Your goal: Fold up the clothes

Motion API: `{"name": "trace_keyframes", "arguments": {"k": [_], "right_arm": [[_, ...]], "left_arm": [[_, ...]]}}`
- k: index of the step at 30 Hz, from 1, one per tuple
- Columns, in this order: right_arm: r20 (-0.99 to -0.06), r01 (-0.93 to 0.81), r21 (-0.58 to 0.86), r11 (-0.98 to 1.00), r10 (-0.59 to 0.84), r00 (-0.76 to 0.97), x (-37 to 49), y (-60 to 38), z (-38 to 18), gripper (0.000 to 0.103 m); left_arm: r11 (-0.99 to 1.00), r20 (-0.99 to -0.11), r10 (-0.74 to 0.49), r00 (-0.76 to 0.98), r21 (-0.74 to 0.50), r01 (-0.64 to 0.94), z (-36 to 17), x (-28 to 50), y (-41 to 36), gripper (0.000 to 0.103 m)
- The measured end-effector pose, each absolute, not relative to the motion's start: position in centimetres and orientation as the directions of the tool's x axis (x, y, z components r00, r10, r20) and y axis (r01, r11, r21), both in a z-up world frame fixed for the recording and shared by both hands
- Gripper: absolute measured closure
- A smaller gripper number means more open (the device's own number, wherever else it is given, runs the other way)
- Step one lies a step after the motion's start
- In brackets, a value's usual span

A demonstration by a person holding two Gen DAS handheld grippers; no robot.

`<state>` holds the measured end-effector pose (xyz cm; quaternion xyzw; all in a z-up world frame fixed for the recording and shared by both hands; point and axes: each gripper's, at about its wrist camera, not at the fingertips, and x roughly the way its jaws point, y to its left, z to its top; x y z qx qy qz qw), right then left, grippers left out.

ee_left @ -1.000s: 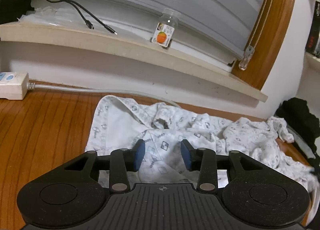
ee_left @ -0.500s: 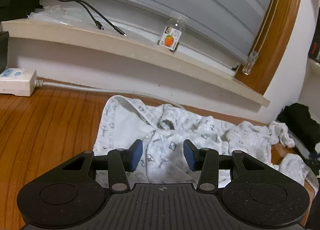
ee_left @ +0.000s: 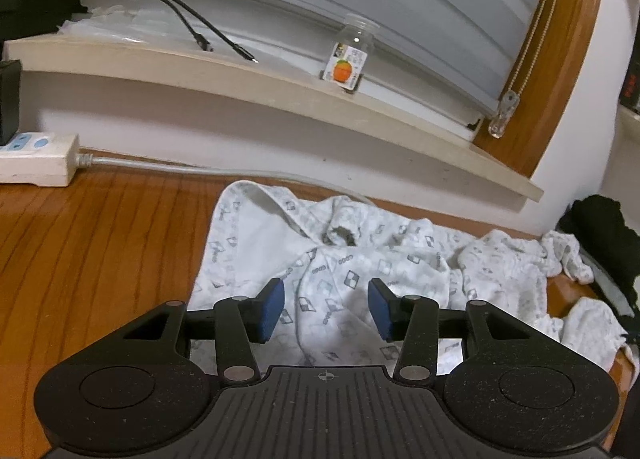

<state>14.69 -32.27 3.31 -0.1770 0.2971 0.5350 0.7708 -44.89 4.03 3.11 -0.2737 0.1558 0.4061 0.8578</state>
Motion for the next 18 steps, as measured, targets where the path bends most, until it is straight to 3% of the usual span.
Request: {"name": "trace_keyframes", "arguments": {"k": [4,10,15,18], "right_arm": [[-0.624,-0.93,-0.14,0.34,0.699,0.35,13.9,-30.0,4.5,0.097],[-0.355,-0.829,-0.387,0.404,0.764,0.539,12.3,-27.0,9.0,0.097],[-0.532,-0.923,-0.208,0.324,0.754,0.385,12.2,-24.5,6.6,0.092],[-0.562,-0.937,-0.134,0.322,0.754,0.34,11.9,-24.3,6.0,0.072]], "left_arm": [[0.508,-0.495,0.621,0.608,-0.337,-0.793,3.2,-45.6,3.6,0.053],[0.484,-0.493,0.641,0.588,-0.334,-0.809,3.4,-47.1,2.2,0.053],[0.485,-0.504,0.63,0.59,-0.338,-0.807,3.4,-47.6,2.2,0.052],[0.499,-0.513,0.624,0.59,-0.32,-0.806,3.4,-47.1,2.3,0.049]]}}
